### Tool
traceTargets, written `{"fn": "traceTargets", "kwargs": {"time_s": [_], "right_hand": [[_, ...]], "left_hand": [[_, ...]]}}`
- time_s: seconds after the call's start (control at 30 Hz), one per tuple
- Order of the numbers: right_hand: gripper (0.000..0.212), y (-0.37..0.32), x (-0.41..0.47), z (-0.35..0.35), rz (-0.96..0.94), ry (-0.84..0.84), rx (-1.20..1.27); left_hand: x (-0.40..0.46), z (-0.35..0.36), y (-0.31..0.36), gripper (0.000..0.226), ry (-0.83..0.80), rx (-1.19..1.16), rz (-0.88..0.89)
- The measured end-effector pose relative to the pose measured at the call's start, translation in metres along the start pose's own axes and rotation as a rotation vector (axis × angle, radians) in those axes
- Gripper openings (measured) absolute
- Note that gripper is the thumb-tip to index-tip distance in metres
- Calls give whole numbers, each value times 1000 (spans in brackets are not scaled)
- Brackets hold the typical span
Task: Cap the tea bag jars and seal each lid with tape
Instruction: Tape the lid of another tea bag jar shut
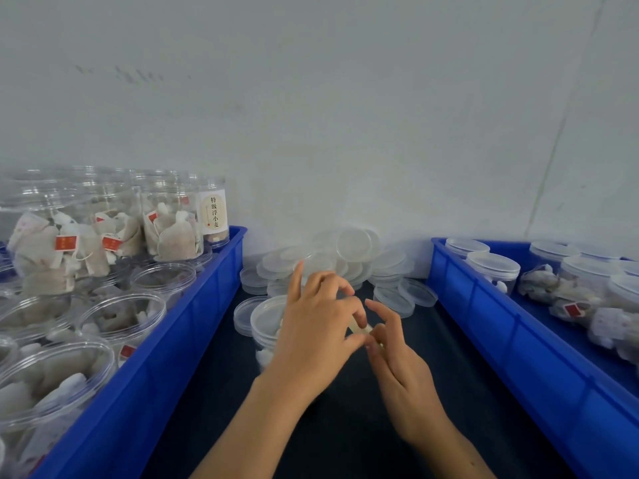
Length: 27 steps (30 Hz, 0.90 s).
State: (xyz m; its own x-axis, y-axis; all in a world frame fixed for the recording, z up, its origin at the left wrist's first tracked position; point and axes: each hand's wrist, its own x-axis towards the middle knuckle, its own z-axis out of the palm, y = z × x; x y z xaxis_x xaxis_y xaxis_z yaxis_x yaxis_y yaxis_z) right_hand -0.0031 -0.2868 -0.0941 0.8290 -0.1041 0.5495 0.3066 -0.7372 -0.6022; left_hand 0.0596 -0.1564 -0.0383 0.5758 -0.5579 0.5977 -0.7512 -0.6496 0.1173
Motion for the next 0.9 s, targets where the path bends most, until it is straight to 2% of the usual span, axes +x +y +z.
{"fn": "traceTargets", "kwargs": {"time_s": [0.1, 0.2, 0.33, 0.43, 0.53, 0.67, 0.73, 0.83, 0.9], "right_hand": [[49, -1, -1, -5, -6, 13, 0], [58, -1, -1, -9, -7, 11, 3], [47, -1, -3, -9, -23, 23, 6], [48, -3, -3, -8, -94, 32, -87], [47, -2, -5, -10, -172, 76, -172], [24, -1, -5, -8, -197, 139, -192], [23, -1, -3, -8, -153, 190, -166], [18, 1, -2, -6, -58, 238, -110], [16, 4, -2, -4, 43, 216, -76]], "left_hand": [[0, 0, -2, 25, -2, 27, -12], [1, -1, -3, 15, 9, -12, -22], [3, -3, -3, 9, 9, -48, -49], [7, -6, -6, 11, -28, -60, -81], [15, -13, -10, 28, -91, -48, -113], [24, -19, -17, 54, -127, -12, -182], [20, -17, -19, 55, -83, -70, -219], [5, -16, -27, 32, 124, -227, -293], [-9, -16, -36, 38, 214, -331, -339]]}}
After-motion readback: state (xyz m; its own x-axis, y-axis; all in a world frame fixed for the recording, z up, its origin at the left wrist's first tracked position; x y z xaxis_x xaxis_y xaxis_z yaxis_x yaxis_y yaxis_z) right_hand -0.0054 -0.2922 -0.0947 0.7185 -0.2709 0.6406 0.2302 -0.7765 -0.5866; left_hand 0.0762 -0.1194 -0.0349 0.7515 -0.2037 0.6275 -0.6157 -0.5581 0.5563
